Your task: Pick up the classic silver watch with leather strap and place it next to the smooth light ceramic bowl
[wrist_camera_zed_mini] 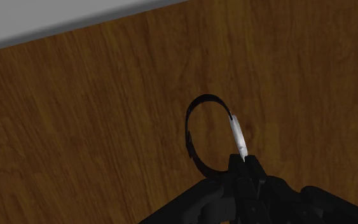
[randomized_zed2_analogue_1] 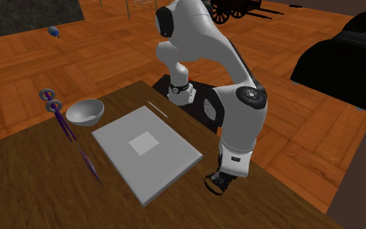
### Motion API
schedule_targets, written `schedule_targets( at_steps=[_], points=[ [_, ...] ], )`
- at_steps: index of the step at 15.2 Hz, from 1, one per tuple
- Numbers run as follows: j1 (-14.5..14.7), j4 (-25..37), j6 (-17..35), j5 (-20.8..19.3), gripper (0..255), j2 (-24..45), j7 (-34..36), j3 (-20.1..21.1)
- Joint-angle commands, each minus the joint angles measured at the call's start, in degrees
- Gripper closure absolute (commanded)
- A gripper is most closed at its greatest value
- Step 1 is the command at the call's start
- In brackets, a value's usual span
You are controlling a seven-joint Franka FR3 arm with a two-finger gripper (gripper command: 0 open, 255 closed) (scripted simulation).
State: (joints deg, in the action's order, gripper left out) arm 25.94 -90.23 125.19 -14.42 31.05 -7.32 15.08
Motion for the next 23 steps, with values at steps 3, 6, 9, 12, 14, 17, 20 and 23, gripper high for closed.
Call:
schedule_targets(
  at_steps=[3, 6, 9, 12, 14, 17, 20, 23],
  points=[
    [0.00, -0.01, 0.00, 0.00, 255, 0.00, 0.00, 0.00],
    [-0.07, 0.55, -1.18, 0.28, 255, -0.65, -0.24, 0.16],
    [-0.14, 1.55, -3.01, 0.67, 255, -1.53, -0.60, 0.37],
    [-0.18, 2.66, -4.89, 1.03, 255, -2.33, -0.94, 0.56],
    [-0.20, 3.49, -6.17, 1.26, 255, -2.81, -1.16, 0.67],
    [-0.20, 4.85, -8.13, 1.57, 255, -3.45, -1.48, 0.83],
    [-0.18, 6.36, -10.14, 1.85, 255, -3.98, -1.79, 0.96],
    [-0.12, 8.04, -12.21, 2.09, 255, -4.41, -2.09, 1.08]
  ],
)
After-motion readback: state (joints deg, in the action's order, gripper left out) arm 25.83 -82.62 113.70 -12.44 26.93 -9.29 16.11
